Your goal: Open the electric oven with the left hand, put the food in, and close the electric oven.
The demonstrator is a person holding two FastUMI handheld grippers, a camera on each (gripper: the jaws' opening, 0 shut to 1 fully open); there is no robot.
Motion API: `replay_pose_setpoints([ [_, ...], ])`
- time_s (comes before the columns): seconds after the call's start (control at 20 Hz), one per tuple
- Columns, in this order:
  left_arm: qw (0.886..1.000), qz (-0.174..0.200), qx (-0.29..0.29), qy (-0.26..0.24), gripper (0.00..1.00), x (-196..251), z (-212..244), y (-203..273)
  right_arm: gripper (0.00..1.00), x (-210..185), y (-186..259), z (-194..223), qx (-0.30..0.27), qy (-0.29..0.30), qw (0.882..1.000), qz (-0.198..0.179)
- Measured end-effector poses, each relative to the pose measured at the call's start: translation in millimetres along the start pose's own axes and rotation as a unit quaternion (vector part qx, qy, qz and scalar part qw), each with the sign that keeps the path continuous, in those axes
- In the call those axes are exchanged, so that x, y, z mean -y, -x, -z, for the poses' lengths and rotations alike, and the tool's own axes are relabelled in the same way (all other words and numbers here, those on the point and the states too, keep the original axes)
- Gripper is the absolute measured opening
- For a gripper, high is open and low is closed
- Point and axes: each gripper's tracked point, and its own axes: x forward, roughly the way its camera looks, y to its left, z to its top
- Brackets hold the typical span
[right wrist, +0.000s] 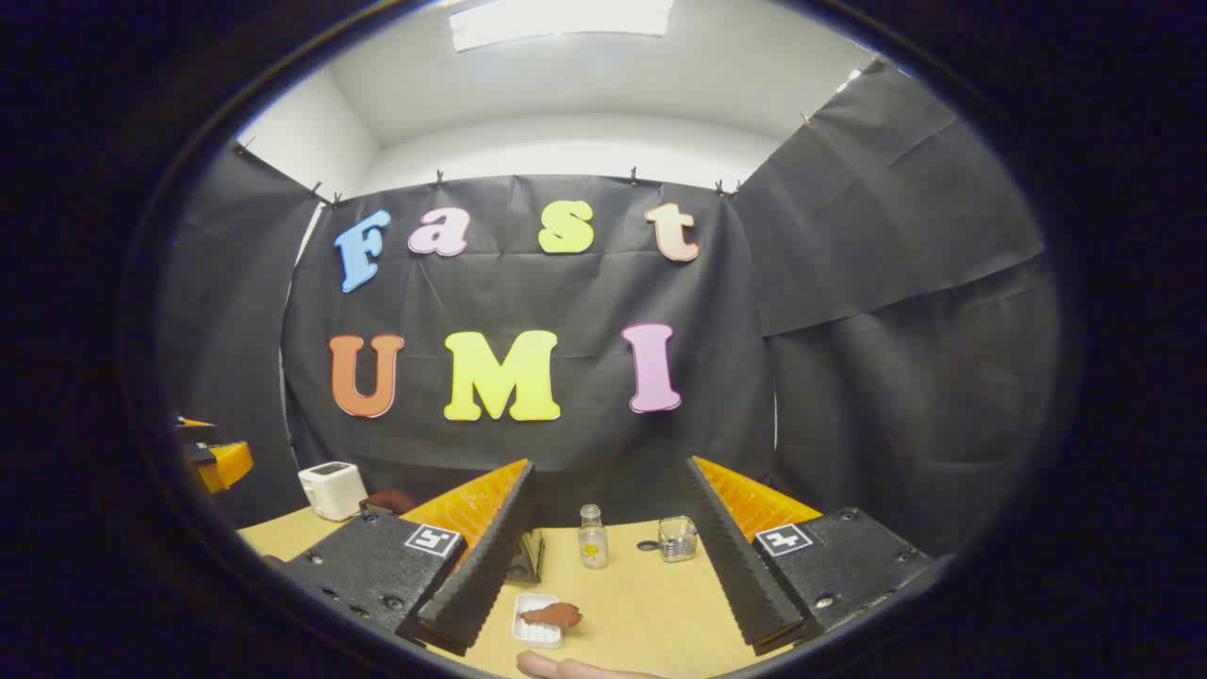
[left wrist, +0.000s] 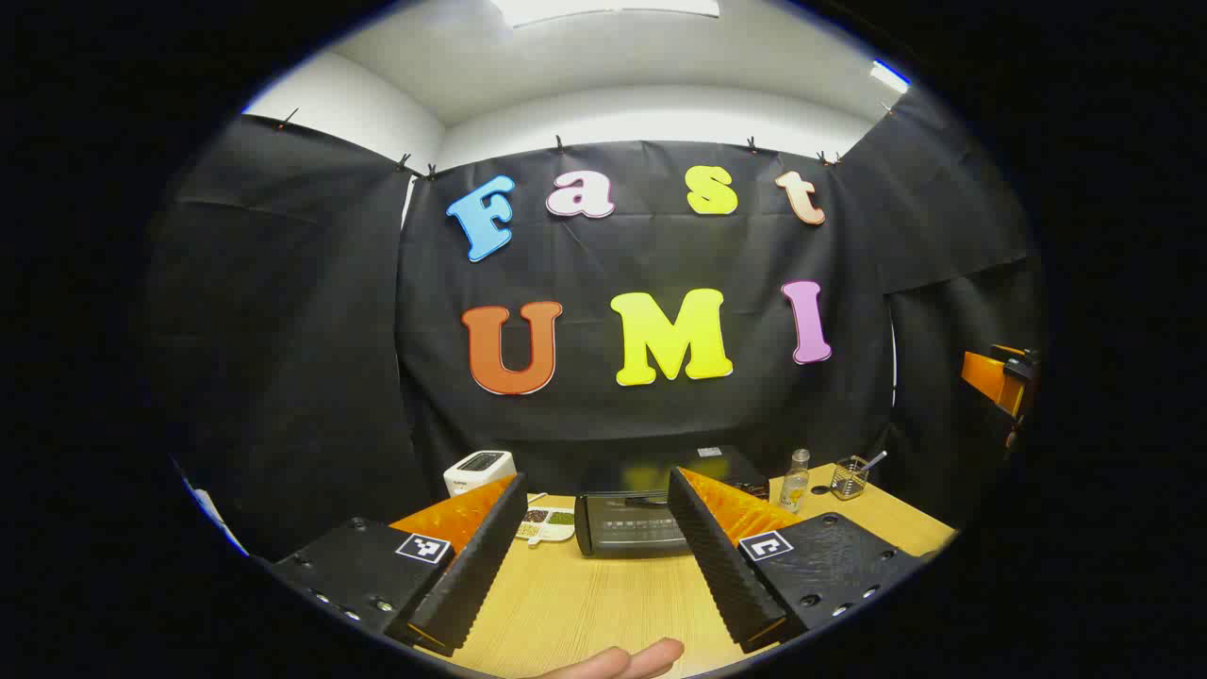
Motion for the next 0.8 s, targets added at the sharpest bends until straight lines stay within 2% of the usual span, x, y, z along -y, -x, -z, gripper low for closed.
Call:
replay_pose_setpoints([
  [0.1,1.0,0.005,0.005,0.008,0.95,-0.5,-5.6,1.9,0.96,-0.8,4.0,-6.1,0.004,0.008,1.0,-0.002],
  [0.15,1.0,0.005,0.005,0.011,0.95,-0.6,-7.2,2.7,0.99,-0.1,5.1,-9.2,0.007,0.013,1.0,-0.002],
  [0.6,0.999,0.01,0.001,0.033,0.95,-11.5,-9.6,4.2,0.98,5.4,7.3,-15.4,0.005,0.02,1.0,0.003],
  [0.7,0.999,0.013,0.008,0.038,0.95,-14.4,-13.2,3.9,0.96,-3.9,4.6,-9.3,-0.002,0.011,1.0,-0.016],
  [0.8,0.999,0.015,0.011,0.043,0.95,-14.2,-10.8,1.5,0.98,-8.6,-2.5,-1.3,-0.001,0.014,0.999,-0.031],
])
